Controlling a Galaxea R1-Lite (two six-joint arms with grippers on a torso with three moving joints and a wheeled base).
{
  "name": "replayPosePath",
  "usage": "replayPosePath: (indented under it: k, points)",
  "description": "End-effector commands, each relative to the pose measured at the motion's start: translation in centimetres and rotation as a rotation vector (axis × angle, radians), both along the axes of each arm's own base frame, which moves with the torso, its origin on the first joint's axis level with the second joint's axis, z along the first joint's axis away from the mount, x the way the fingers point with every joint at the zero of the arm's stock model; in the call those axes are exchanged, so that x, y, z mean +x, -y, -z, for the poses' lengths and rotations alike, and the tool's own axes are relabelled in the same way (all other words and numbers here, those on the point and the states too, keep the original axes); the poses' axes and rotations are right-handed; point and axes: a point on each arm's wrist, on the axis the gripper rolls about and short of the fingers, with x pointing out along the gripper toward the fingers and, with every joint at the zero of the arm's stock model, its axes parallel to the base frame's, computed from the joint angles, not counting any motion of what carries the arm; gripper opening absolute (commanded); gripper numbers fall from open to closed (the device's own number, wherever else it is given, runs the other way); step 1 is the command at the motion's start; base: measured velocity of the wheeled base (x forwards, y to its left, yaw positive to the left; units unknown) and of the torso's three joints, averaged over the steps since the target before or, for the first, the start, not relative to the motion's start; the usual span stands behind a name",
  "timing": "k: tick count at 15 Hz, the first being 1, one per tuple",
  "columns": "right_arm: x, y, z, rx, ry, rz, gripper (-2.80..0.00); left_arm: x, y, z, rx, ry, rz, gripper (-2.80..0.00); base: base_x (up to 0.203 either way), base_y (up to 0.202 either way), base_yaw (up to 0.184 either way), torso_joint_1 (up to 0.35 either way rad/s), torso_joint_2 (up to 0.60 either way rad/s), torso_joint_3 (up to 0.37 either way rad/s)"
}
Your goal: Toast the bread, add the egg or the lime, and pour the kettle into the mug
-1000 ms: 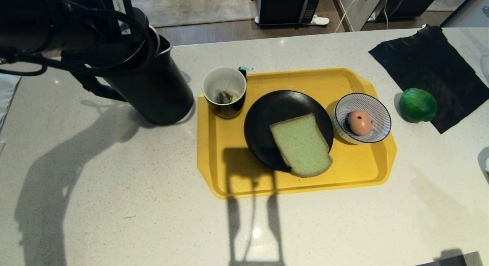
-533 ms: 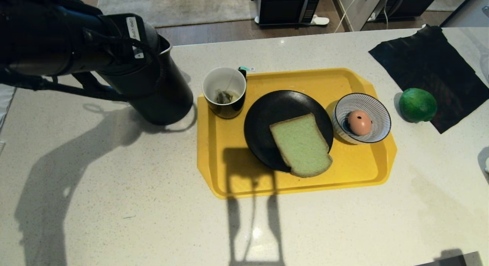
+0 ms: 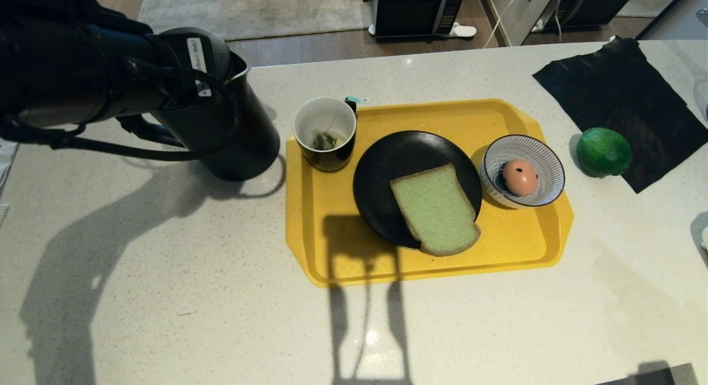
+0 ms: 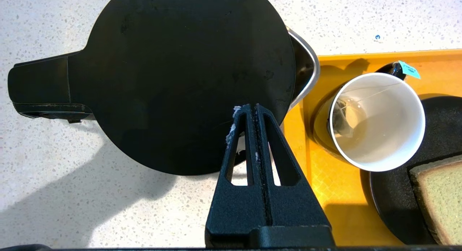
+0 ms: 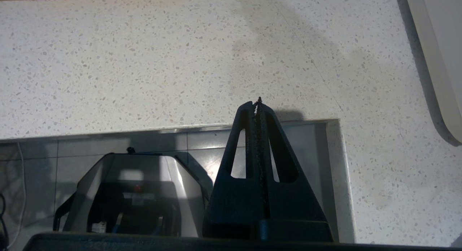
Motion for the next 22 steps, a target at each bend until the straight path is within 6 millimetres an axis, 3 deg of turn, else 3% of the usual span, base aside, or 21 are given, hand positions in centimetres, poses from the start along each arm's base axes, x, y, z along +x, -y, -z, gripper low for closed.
replayPosePath:
  k: [1, 11, 15, 19, 22]
  points:
    - [0.0, 0.0, 0.0, 0.000, -0.002, 0.000, -2.80, -0.2, 0.0, -0.4, -0.004, 0.012, -0.001, -2.80, 0.000, 0.000, 0.000, 0.000, 0.00, 0.000]
    - [0.0, 0.0, 0.0, 0.000, 0.000, 0.000, -2.80, -5.2, -2.0, -6.9, 0.164, 0.224, 0.070, -2.80, 0.000, 0.000, 0.000, 0.000, 0.00, 0.000]
    - [0.0, 0.0, 0.0, 0.000, -0.002, 0.000, -2.80, -3.6, 0.5, -8.3, 0.236, 0.285, 0.178, -2.80, 0.000, 0.000, 0.000, 0.000, 0.00, 0.000]
    - [0.0, 0.0, 0.0, 0.000, -0.002, 0.000, -2.80, -2.0, 3.0, -8.0, 0.221, 0.359, 0.430, -2.80, 0.000, 0.000, 0.000, 0.000, 0.00, 0.000]
    - [0.0, 0.0, 0.0, 0.000, 0.000, 0.000, -2.80, -2.5, 3.1, -6.8, 0.232, 0.334, 0.594, -2.80, 0.000, 0.000, 0.000, 0.000, 0.00, 0.000]
